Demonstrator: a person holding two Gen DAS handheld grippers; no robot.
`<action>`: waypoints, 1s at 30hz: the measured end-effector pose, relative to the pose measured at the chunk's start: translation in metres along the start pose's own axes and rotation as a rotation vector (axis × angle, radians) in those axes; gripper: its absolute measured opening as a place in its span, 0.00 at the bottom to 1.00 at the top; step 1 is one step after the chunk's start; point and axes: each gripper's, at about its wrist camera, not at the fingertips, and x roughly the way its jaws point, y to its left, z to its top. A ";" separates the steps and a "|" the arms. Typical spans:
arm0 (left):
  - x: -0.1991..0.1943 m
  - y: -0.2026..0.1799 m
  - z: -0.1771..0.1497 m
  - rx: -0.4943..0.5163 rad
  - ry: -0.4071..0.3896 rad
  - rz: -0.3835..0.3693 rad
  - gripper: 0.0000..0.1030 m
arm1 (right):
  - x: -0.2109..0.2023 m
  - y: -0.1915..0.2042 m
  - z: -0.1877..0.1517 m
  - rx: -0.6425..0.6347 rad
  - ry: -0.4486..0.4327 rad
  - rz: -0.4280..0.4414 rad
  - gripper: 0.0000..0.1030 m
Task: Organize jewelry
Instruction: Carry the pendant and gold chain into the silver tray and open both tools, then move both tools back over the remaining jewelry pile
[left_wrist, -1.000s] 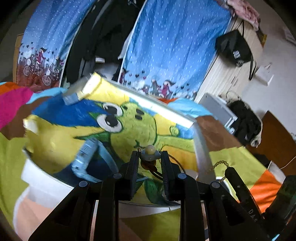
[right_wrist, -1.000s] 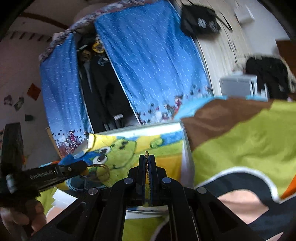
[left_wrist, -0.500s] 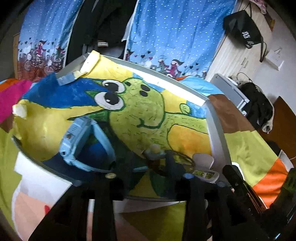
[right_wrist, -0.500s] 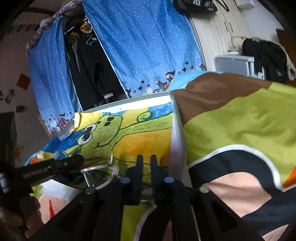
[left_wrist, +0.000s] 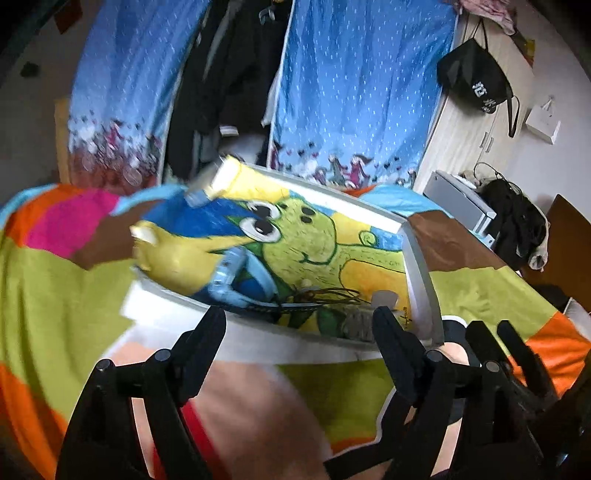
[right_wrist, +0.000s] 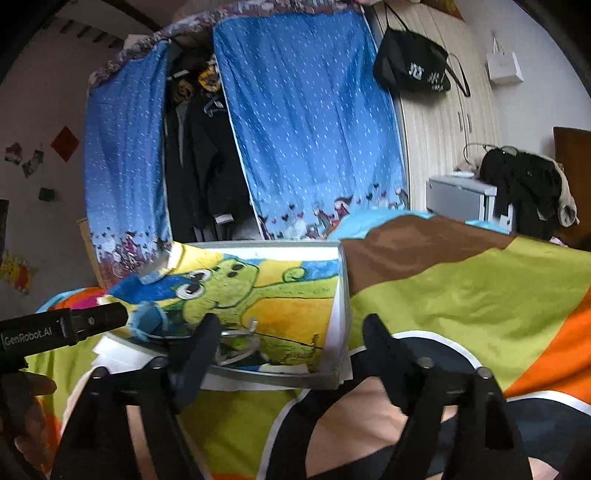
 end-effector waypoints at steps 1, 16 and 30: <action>-0.010 0.000 -0.003 0.002 -0.011 0.009 0.77 | -0.008 0.002 0.000 -0.002 -0.012 0.008 0.84; -0.147 0.031 -0.072 0.062 -0.119 0.076 0.90 | -0.110 0.030 -0.036 -0.038 -0.041 0.089 1.00; -0.208 0.084 -0.147 0.051 -0.011 0.090 0.90 | -0.159 0.040 -0.069 0.037 0.008 0.036 1.00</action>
